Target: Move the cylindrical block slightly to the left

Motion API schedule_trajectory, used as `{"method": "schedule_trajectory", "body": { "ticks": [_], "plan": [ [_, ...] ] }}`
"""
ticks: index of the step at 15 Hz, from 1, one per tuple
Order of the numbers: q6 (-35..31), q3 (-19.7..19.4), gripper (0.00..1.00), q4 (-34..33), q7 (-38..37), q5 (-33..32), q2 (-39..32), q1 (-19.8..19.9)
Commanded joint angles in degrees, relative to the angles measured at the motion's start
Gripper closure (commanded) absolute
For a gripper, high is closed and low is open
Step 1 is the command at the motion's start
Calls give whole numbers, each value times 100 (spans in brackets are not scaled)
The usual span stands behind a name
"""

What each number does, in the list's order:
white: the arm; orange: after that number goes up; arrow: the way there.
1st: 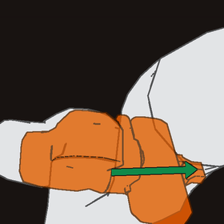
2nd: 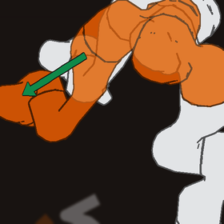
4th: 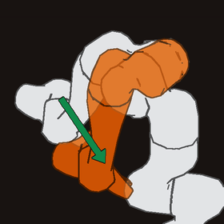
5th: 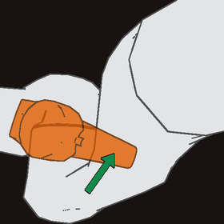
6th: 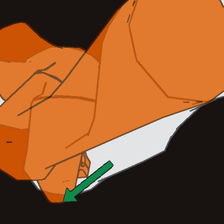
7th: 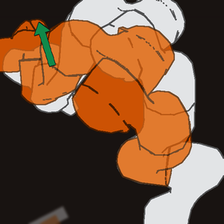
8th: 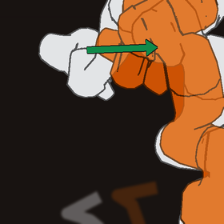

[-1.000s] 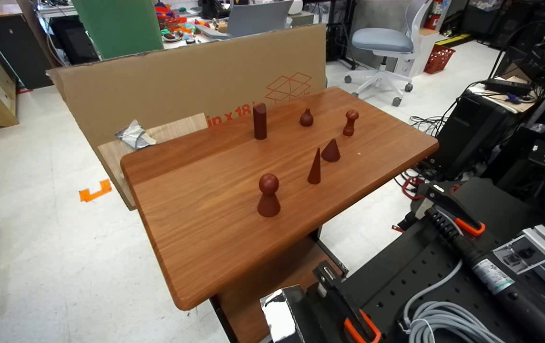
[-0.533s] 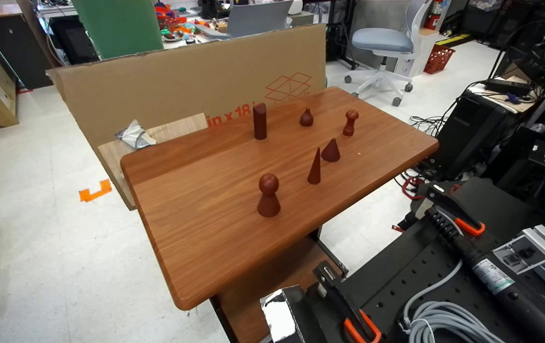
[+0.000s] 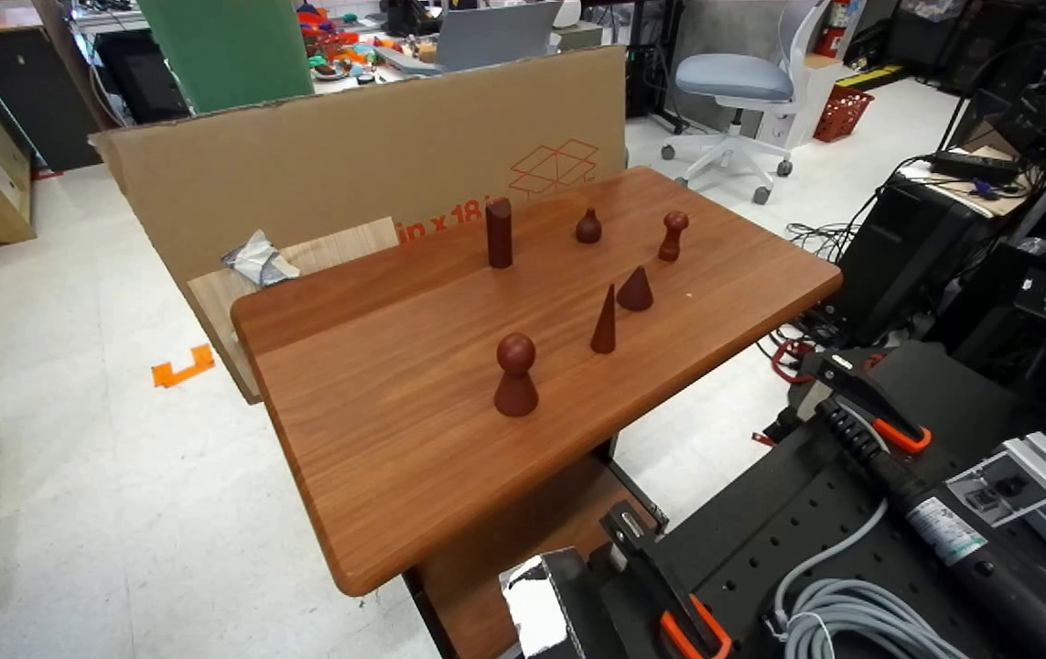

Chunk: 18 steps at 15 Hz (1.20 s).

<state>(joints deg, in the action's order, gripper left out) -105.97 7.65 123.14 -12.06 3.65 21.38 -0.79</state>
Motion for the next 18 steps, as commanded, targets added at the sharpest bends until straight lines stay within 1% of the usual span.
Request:
{"method": "schedule_trajectory", "body": {
  "ticks": [1,5,10,15,18],
  "plan": [
    [172,-99,0,-1156,17,-326,-1251,41],
    [144,-279,0,-1982,49,-480,-2195,12],
    [54,-462,0,-2670,310,-488,-3123,-18],
    [12,-535,0,-3065,420,-437,-3800,-37],
    [-52,-540,0,-3260,366,-446,-4210,-77]
  ]
}}
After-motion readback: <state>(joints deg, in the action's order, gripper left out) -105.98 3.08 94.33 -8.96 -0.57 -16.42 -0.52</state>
